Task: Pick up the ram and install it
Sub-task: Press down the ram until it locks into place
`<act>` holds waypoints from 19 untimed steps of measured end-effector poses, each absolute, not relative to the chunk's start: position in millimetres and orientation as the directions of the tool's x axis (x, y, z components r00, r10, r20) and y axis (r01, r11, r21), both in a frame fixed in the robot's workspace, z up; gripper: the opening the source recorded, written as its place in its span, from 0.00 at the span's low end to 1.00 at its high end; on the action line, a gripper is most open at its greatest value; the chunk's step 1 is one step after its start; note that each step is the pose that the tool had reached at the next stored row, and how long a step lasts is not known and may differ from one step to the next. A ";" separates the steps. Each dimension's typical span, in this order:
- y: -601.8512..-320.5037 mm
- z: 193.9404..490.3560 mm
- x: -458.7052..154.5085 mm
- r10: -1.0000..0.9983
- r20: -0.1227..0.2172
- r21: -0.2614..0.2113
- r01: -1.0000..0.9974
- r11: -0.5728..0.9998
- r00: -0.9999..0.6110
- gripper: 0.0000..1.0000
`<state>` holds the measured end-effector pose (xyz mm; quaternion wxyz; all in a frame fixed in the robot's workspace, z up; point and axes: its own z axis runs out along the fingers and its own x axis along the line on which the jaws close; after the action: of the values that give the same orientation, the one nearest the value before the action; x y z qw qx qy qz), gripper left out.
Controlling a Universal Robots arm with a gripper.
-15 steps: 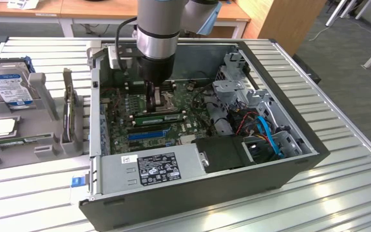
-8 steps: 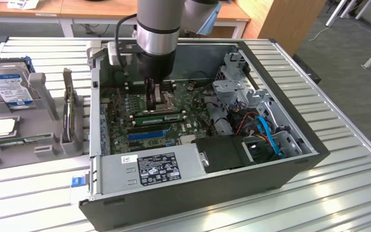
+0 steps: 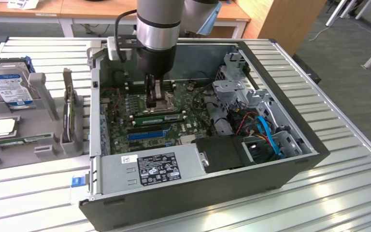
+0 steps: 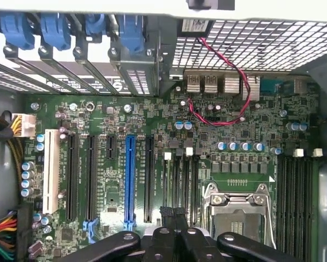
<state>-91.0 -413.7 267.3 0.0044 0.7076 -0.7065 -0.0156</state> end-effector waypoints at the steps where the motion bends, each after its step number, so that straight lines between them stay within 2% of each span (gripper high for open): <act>1: -413.7 268.8 -90.9 -1.000 -0.016 0.028 -1.000 -0.002 0.001 0.10; 19: -413.7 293.8 -90.5 -1.000 -0.016 0.028 -1.000 -0.002 0.001 0.10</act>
<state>-90.5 -413.7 293.8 0.0044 0.7076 -0.7065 -0.0156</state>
